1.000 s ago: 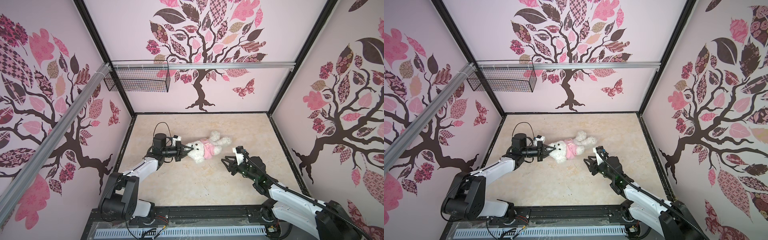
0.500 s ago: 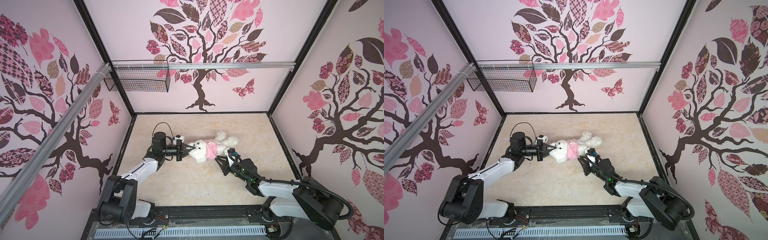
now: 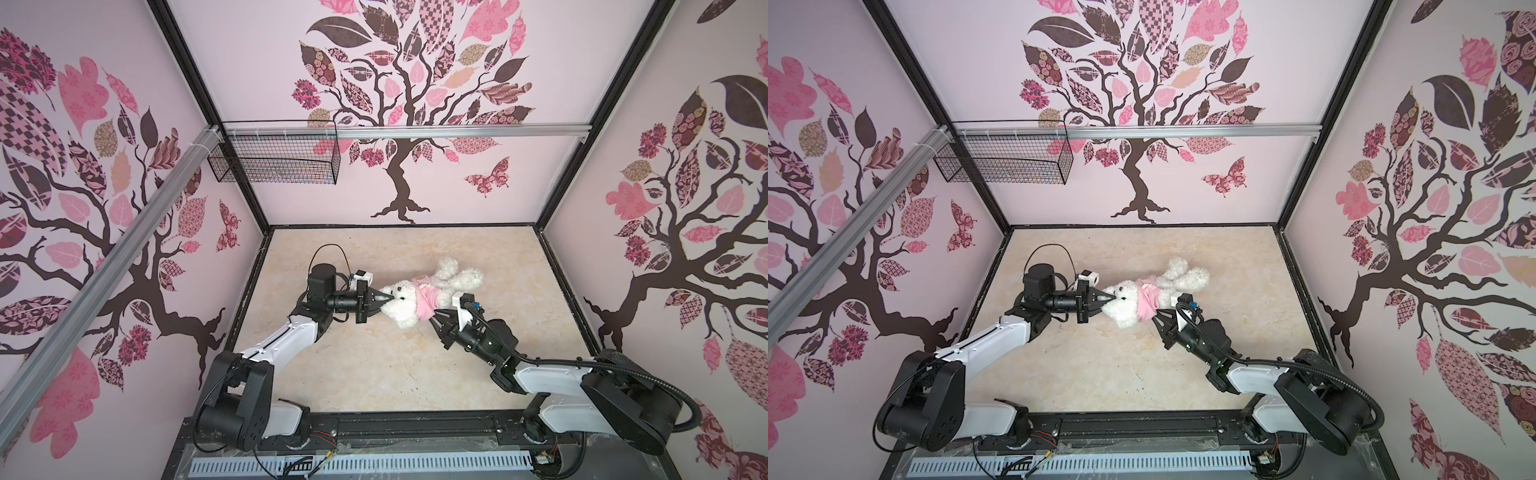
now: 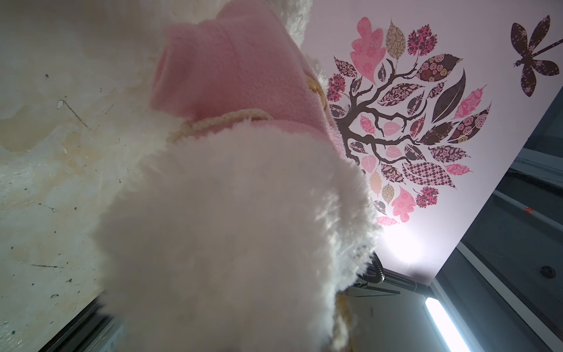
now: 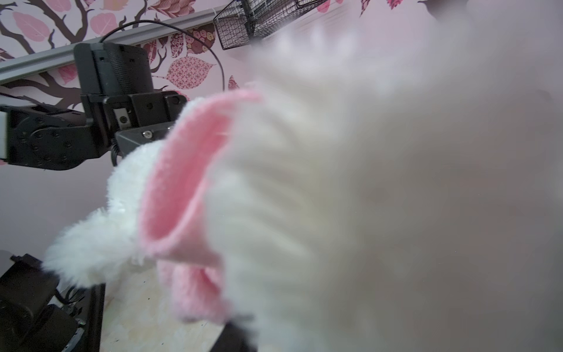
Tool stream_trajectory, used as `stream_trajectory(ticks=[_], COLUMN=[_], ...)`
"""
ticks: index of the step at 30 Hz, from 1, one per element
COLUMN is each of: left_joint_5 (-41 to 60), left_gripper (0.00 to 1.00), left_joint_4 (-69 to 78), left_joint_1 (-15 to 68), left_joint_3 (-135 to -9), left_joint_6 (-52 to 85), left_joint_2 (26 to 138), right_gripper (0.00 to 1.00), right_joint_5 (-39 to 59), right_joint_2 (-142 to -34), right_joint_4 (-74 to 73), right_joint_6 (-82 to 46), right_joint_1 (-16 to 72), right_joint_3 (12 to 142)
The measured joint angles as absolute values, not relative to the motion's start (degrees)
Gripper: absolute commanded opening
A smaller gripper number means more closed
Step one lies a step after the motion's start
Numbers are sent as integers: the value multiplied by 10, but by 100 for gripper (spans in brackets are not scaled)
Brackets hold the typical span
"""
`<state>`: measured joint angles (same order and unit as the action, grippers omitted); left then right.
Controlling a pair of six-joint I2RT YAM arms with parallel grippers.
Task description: Dress the teddy bear
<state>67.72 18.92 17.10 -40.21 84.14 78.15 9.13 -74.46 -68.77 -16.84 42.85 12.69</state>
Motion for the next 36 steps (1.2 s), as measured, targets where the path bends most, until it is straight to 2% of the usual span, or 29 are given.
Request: stream_trajectory(ticks=[8, 12, 19, 25, 32, 36], left_joint_5=[669, 667, 669, 670, 672, 673], left_gripper=[0, 0, 0, 0, 0, 0], left_joint_4=[183, 181, 178, 179, 189, 196], left_joint_1=[177, 178, 181, 181, 180, 181], left_joint_3=[-402, -403, -407, -409, -409, -412], left_joint_6=[841, 842, 842, 842, 853, 859], left_joint_2=[781, 781, 784, 788, 799, 804], right_gripper=[28, 33, 23, 19, 21, 27], right_joint_5=[70, 68, 115, 162, 180, 176], right_joint_2=[-782, -791, -817, -831, -834, -831], right_joint_4=[-723, -739, -781, -803, -804, -805], right_joint_6=[-197, -190, -169, -164, -154, -145], right_joint_1=[451, 453, 453, 458, 489, 491], right_joint_3=[123, 112, 86, 102, 119, 99])
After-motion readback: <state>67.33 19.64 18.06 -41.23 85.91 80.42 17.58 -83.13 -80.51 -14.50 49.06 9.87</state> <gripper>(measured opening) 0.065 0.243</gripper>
